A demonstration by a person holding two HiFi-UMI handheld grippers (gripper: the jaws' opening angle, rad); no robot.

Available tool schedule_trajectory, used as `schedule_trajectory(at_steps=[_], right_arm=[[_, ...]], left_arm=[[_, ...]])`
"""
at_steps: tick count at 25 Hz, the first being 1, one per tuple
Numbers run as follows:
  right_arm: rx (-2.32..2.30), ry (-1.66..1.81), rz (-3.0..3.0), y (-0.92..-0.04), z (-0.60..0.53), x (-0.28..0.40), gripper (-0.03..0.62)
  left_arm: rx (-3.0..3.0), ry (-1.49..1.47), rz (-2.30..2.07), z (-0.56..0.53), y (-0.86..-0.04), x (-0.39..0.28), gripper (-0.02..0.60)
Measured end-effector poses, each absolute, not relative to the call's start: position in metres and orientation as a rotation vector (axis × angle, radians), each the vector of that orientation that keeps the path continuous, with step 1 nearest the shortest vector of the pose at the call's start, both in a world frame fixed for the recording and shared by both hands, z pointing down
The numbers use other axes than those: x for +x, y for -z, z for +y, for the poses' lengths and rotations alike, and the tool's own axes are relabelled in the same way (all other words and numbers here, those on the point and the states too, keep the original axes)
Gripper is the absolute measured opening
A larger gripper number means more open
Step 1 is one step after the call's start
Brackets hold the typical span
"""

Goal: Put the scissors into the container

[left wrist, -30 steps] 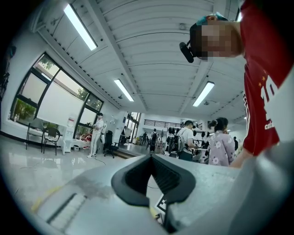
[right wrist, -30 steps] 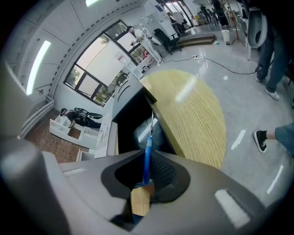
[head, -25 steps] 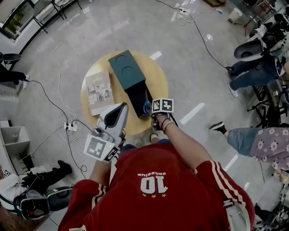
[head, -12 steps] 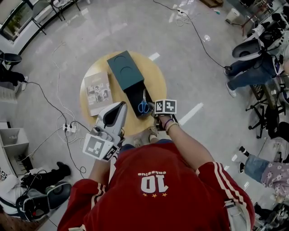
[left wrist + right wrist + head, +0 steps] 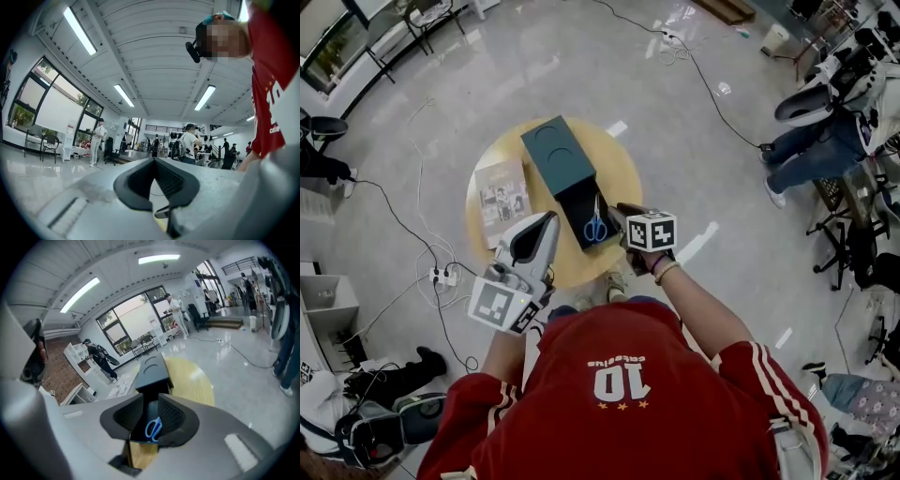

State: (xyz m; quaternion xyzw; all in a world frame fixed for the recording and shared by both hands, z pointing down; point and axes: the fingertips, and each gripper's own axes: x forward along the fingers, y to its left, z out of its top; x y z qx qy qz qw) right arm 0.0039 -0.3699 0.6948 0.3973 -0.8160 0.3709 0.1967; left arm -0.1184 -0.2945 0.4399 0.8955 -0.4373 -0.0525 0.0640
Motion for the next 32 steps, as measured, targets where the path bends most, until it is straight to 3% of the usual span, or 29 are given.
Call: schedule_trajectory(at_steps=[10, 22, 32], right_arm=[[1.074, -0.580, -2.545, -0.571, -0.374, 0.000, 0.098], [1.101, -0.315, -2.852, -0.409, -0.340, 0.014, 0.094], [1.178, -0.150, -2.975, -0.341, -0.304, 0.020, 0.051]], left_arm=[[2.751, 0.160, -1.320, -0.301, -0.410, -0.113, 0.002], [2.863, 0.185, -1.290, -0.300, -0.363, -0.088, 0.002], [2.921, 0.209, -1.266, -0.288, -0.342, -0.076, 0.002]])
